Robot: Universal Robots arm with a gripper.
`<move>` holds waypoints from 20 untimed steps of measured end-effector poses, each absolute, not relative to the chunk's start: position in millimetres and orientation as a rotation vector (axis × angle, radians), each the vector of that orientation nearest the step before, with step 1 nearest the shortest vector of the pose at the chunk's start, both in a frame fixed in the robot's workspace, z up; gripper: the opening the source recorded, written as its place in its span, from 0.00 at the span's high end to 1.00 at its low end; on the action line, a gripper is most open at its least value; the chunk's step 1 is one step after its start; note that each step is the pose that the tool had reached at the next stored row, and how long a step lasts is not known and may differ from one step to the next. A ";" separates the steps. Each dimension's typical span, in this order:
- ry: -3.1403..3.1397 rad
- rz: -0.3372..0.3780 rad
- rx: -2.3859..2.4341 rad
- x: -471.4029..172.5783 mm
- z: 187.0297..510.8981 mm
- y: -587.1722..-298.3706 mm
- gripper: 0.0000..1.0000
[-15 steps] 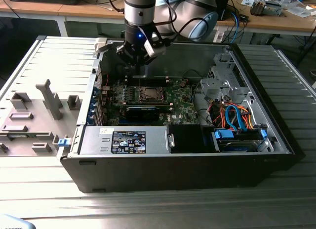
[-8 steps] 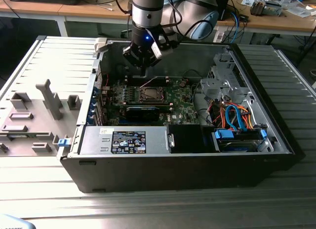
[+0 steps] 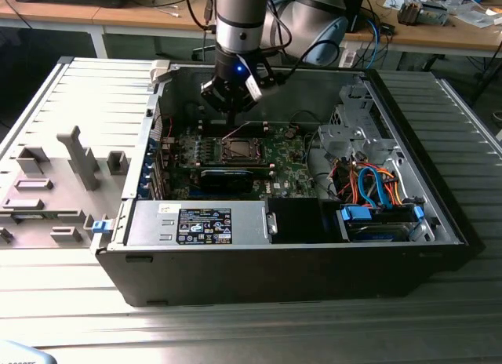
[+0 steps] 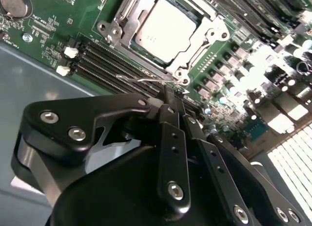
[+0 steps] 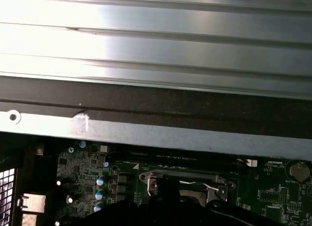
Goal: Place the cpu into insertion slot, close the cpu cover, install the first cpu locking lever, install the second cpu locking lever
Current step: 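Install the first cpu locking lever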
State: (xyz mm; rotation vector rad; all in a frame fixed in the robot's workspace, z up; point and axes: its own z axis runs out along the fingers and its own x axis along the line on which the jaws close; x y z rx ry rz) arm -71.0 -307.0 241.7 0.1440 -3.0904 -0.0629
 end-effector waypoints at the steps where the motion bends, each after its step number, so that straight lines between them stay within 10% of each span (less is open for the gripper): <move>1: -3.090 -0.063 0.146 -70.6 239.4 -305.6 0.89; 20: -3.075 -0.064 0.146 -40.8 202.9 -299.8 0.89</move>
